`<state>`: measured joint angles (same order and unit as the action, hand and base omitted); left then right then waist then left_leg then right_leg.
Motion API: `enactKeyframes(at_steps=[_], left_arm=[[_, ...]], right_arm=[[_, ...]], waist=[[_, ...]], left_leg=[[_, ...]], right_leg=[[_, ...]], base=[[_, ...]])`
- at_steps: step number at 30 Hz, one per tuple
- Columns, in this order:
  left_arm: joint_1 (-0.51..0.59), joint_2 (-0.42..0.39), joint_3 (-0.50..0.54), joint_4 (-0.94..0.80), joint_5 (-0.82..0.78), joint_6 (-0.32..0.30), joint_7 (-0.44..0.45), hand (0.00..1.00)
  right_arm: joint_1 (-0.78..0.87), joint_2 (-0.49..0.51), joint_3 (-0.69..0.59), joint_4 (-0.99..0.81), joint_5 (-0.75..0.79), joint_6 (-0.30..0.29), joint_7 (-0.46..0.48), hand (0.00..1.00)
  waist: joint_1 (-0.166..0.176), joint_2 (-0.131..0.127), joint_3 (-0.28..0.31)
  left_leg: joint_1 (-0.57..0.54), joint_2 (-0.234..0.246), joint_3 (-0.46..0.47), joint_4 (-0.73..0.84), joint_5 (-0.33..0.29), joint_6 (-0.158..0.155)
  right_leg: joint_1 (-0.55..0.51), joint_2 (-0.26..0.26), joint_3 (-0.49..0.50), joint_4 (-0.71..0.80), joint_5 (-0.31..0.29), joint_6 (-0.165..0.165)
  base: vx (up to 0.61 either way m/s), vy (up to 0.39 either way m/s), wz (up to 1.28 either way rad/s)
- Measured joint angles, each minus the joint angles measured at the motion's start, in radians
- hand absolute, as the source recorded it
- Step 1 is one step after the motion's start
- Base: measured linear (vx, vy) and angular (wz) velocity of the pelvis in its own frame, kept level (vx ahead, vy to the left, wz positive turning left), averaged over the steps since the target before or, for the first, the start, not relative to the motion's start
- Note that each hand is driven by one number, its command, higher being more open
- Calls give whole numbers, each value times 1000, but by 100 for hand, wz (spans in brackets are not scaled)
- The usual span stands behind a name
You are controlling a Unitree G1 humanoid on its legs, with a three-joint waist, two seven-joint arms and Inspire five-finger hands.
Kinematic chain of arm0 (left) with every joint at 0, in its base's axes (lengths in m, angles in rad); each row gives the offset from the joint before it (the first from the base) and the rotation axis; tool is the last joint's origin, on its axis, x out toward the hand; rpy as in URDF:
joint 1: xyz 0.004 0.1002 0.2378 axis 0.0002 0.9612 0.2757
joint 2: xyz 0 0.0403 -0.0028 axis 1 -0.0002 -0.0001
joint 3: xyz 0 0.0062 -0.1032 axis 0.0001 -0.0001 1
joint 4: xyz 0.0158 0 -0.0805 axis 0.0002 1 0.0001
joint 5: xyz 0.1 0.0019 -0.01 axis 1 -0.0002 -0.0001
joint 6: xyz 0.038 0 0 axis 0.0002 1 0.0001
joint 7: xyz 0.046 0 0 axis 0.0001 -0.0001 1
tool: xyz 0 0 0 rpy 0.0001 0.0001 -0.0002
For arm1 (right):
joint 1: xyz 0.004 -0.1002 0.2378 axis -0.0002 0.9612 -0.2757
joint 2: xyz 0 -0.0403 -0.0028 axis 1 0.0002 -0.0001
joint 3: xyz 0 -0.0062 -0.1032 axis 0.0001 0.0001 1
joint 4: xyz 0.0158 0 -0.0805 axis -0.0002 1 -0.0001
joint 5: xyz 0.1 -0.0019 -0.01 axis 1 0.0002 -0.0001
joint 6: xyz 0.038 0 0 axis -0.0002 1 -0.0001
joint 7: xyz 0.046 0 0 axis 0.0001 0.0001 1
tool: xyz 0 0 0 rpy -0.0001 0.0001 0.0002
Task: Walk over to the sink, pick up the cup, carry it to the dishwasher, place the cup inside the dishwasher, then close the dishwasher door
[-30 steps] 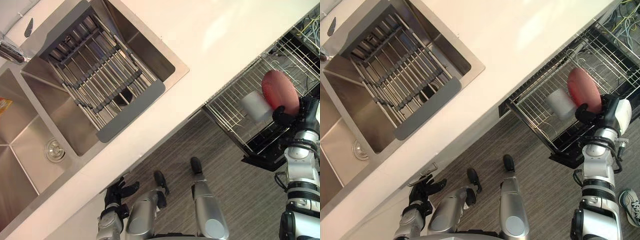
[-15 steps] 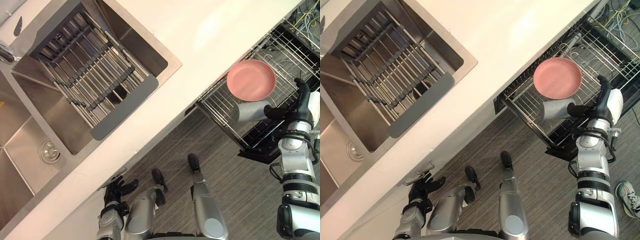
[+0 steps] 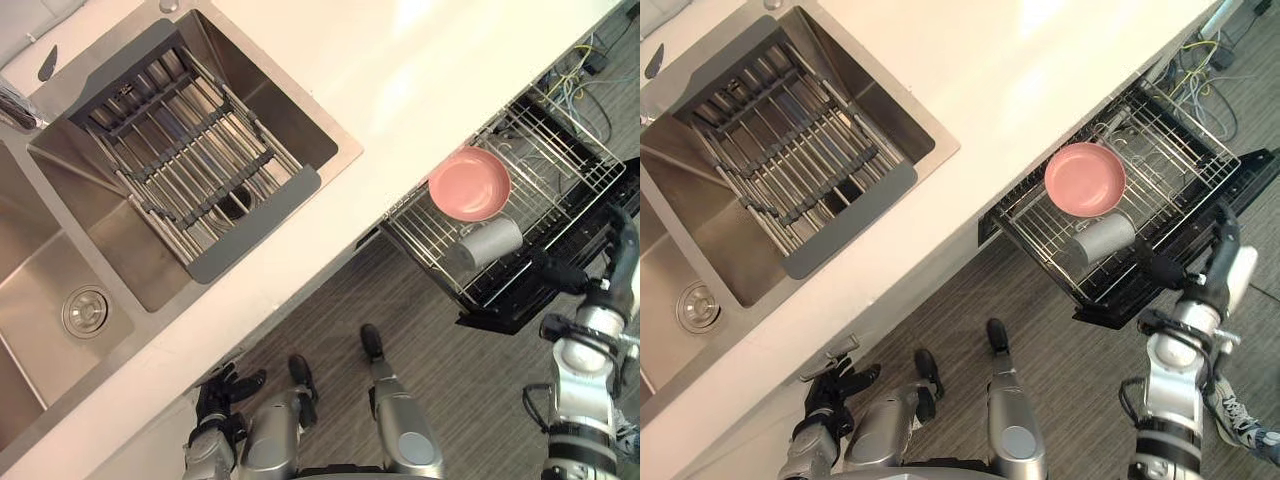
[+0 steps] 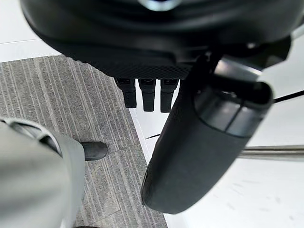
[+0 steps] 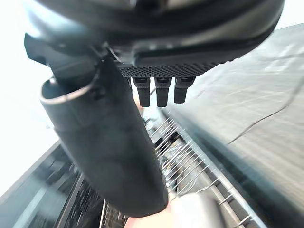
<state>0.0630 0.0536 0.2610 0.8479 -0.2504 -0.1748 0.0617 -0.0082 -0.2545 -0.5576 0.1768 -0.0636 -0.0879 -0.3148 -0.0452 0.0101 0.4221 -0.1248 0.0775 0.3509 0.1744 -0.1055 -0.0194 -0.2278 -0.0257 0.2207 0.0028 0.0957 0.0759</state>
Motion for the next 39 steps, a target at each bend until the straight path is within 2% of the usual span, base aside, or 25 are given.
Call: enactKeyframes(at_steps=[2, 4, 6, 11, 18, 20, 27, 32, 36, 39], left_arm=[[2, 3, 12, -8, 4, 14, -2, 90], [5, 3, 24, -9, 5, 19, -2, 90], [21, 4, 26, -9, 5, 19, -2, 90], [36, 5, 25, -14, 4, 18, 0, 90], [25, 5, 10, -16, 2, 16, -2, 90], [19, 5, -3, -17, -3, 13, -2, 90], [12, 8, -19, -18, -2, 5, -10, 90], [-1, 10, -36, -14, 9, -4, -20, 90], [-5, 12, -36, -16, 15, -8, -20, 90], [-5, 19, -36, -12, 17, -7, -20, 90]], right_arm=[[30, 32, -31, 0, 69, -8, 12, 90], [53, 62, -58, 2, 153, -13, 26, 90], [71, 80, -67, 10, 242, -24, 39, 90], [76, 86, -73, 77, 500, -71, 103, 90], [-81, 76, -33, 235, 729, -82, 184, 90], [-115, 70, -23, 264, 782, -98, 174, 90], [-135, 35, 47, 286, 953, -140, 181, 90], [-215, 17, 136, 287, 1086, -176, 181, 90], [-302, 14, 188, 298, 1143, -182, 181, 90], [-396, 4, 232, 333, 1178, -187, 181, 90]], waist=[[2, -3, -2], [6, -4, -2], [9, -3, -11], [39, 0, -31], [75, 10, -36], [85, 14, -35], [79, 21, -34], [73, 38, -36], [75, 49, -35], [98, 57, -32]], left_leg=[[5, 12, 1, 2, -3, -4], [19, 20, 4, 3, -6, -10], [29, 29, 11, 15, -18, -18], [17, 51, 27, 49, -41, -26], [5, 56, 21, 57, -41, -27], [2, 56, 15, 57, -41, -27], [-1, 36, -16, 34, -20, -24], [-19, 13, -88, -7, 20, -19], [-40, 6, -137, -9, 37, -18], [-66, 4, -168, -10, 52, -21]], right_leg=[[0, 5, -5, 13, -18, 1], [-6, 0, -49, 44, -48, -17], [-15, -1, -82, 83, -66, -22], [-56, 1, -125, 148, -94, -33], [-81, 1, -141, 189, -101, -29], [-81, -1, -147, 191, -100, -29], [-71, -20, -169, 187, -96, -24], [-48, -33, -195, 104, -36, -22], [-16, -41, -229, 33, 6, -26], [-5, -42, -258, -14, 37, -33]], base=[[17, -47, -3], [-24, -36, -4], [-19, -26, -12], [8, -16, -10], [9, -9, 3], [10, -6, 7], [-10, 10, 13], [-43, 10, 15], [-70, 3, 27], [-57, -18, 24]])
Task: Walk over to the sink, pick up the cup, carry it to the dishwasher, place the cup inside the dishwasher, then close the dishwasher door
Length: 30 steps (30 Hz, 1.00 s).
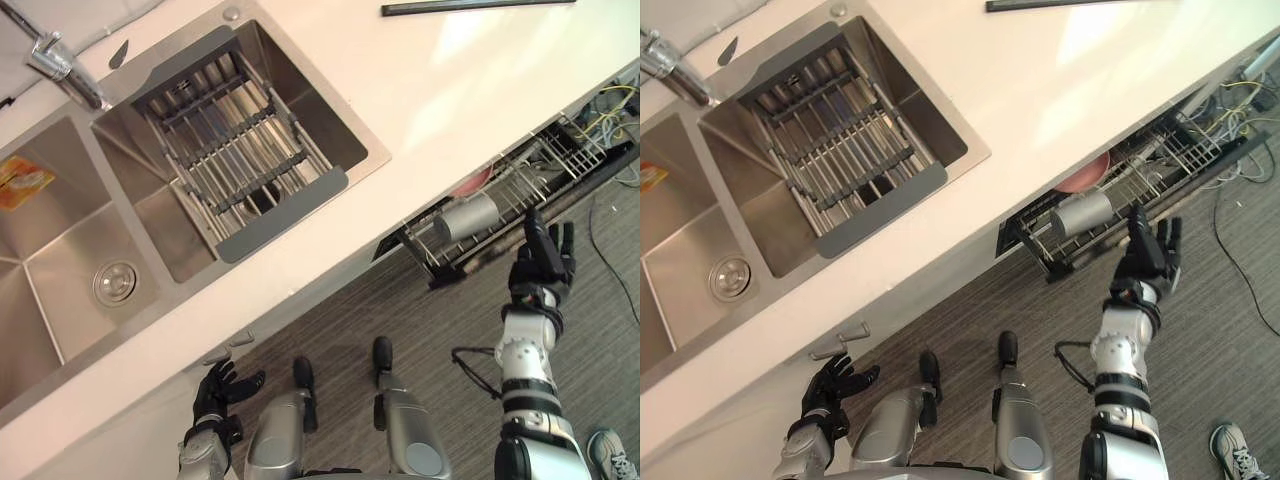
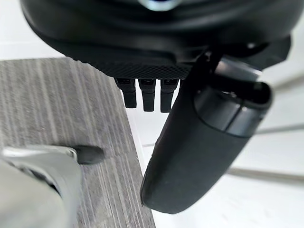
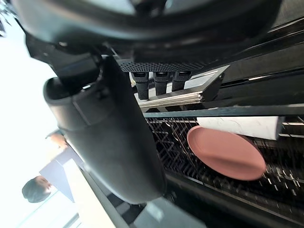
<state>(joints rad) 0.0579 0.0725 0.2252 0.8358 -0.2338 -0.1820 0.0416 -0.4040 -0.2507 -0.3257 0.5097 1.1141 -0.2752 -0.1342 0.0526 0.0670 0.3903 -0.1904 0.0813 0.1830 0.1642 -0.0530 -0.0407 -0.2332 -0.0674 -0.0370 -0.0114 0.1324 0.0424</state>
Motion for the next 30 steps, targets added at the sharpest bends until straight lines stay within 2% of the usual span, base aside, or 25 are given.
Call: enactKeyframes(at_steps=[7, 12, 14, 18, 21, 24, 27, 30], left_arm=[[2, 5, 2, 0, 2, 1, 0, 90], [-8, 7, 1, -4, 2, 1, 0, 90], [-17, 27, 0, -4, 2, 1, -1, 90], [-21, 43, -13, -2, 2, 4, -1, 90], [-22, 46, -38, -2, 2, 7, -3, 90], [-26, 49, -54, -3, 21, 10, -5, 90], [-19, 56, -55, -3, 41, 23, -6, 90], [-1, 76, -52, -3, 67, 25, -7, 90]], right_arm=[[-125, -38, 119, 125, 0, 1, 6, 90], [-136, -45, 154, 202, -76, 14, 63, 90], [-163, -63, 159, 264, -141, 30, 64, 90], [-154, -90, 179, 316, -253, 68, 67, 90], [-75, -94, 213, 315, -378, 114, 97, 90], [69, -37, 256, 302, -534, 170, 128, 90], [211, 4, 254, 248, -671, 193, 134, 90], [348, 14, 229, 188, -759, 193, 135, 90]], waist=[[40, 1, 1], [40, -3, 3], [46, -23, 14], [47, -47, 14], [48, -66, 4], [45, -82, -7], [44, -93, -35], [21, -109, -80]], left_leg=[[-21, 3, -84, 1, 12, -10], [-31, 4, -111, 22, 10, -14], [-42, 9, -122, 39, 4, -18], [-59, 7, -160, 46, 4, -28], [-58, 7, -177, 43, 12, -33], [-26, 2, -202, 21, 14, -34], [5, -9, -205, 1, 14, -33], [45, -25, -205, -24, 14, -27]], right_leg=[[31, 14, -61, -39, 14, -10], [45, 18, -82, -44, 17, -14], [54, 21, -90, -56, 17, -15], [55, 22, -117, -65, 18, -16], [64, 23, -135, -65, 15, -13], [99, 20, -161, -63, 5, -6], [121, 9, -165, -56, -13, 4], [152, -4, -168, -55, -28, 18]], base=[[-11, -24, 24], [-31, 1, 13], [-82, -2, 12], [-67, -1, 21], [20, 13, 16], [80, 29, 24], [96, 46, 12], [90, 62, 7]])
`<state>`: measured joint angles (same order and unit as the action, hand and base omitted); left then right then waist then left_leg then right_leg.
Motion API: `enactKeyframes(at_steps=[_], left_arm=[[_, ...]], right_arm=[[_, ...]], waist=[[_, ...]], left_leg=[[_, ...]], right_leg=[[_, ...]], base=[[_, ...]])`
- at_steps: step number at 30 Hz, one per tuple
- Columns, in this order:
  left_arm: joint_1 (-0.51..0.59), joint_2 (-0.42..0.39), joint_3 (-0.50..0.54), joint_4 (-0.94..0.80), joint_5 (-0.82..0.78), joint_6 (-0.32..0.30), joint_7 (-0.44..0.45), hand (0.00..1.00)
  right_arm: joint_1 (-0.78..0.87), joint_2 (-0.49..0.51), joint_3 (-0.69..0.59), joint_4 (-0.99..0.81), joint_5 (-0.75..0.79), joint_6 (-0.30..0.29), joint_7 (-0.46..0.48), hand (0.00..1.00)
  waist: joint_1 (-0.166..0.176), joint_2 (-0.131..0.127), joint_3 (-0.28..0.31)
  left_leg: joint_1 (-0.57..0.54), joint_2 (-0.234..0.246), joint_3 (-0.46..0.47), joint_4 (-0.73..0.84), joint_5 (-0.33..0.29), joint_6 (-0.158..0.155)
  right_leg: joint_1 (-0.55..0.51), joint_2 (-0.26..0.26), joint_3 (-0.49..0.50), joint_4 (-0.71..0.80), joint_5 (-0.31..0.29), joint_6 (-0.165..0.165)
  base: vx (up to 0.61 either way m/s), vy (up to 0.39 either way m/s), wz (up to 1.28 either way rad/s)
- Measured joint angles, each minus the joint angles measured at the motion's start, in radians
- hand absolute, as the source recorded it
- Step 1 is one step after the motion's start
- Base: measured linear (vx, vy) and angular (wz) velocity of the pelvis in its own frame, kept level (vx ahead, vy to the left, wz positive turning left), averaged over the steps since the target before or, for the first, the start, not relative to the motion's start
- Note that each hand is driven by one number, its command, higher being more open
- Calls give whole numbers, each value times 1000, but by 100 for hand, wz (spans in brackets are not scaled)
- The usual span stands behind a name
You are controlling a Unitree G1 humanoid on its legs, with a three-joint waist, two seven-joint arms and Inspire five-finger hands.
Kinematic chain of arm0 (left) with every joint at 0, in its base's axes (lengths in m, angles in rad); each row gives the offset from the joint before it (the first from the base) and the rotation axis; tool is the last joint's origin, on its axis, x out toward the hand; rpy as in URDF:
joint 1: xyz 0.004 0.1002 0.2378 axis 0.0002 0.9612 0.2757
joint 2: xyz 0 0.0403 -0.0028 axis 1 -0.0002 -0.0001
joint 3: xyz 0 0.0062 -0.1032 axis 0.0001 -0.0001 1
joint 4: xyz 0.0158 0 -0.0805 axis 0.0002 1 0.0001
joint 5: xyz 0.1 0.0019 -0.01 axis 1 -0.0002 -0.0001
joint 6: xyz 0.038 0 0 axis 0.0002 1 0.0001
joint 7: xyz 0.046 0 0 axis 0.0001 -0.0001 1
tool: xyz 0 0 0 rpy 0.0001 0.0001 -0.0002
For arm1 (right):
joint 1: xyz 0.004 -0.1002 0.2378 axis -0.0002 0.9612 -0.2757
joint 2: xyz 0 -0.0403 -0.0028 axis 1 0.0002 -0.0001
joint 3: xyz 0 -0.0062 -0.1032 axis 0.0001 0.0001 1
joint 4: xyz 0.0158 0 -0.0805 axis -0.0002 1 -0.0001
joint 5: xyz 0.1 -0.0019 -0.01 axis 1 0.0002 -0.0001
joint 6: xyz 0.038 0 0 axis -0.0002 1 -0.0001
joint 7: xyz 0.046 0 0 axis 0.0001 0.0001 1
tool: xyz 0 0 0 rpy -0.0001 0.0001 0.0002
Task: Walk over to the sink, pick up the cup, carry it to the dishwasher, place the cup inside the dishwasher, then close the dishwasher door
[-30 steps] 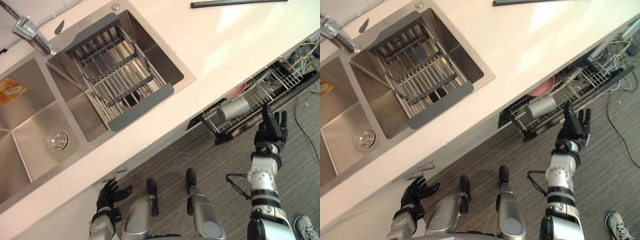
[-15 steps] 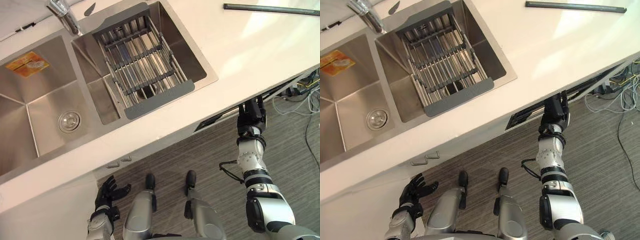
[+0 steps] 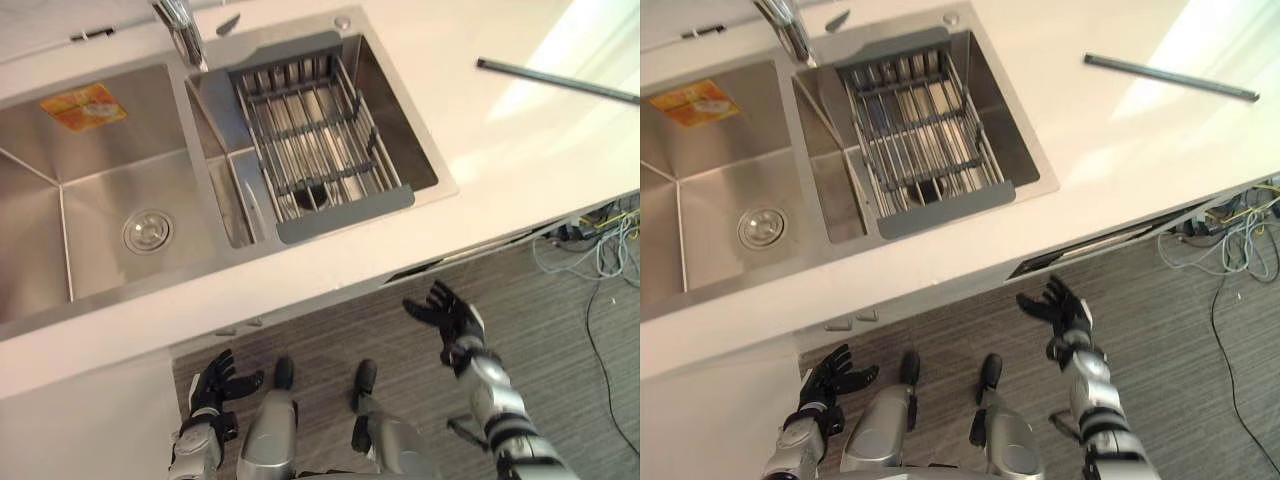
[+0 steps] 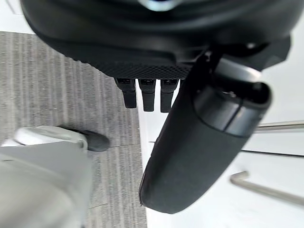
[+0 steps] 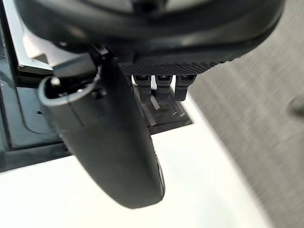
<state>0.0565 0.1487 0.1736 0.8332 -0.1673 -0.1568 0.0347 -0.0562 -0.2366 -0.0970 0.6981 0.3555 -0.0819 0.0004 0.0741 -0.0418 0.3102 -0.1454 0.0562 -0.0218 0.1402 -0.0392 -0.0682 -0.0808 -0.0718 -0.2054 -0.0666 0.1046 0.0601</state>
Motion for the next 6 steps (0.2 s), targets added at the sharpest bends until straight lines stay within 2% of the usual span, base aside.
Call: enactKeyframes(at_steps=[2, 6], left_arm=[[15, 7, 15, 2, 14, 0, -5, 90], [53, 14, 18, 8, 34, 15, -18, 90]], right_arm=[[93, 16, -72, -20, -58, -2, -4, 90], [183, 22, -134, -18, -134, -2, -2, 90]], waist=[[-17, -15, -54], [-34, -30, -109]], left_leg=[[32, -14, 1, -16, -4, 9], [75, -28, 3, -36, -6, 20]], right_leg=[[23, -13, -1, 3, -13, 8], [53, -29, -2, 14, -31, 13]], base=[[67, 52, 5], [28, 59, 2]])
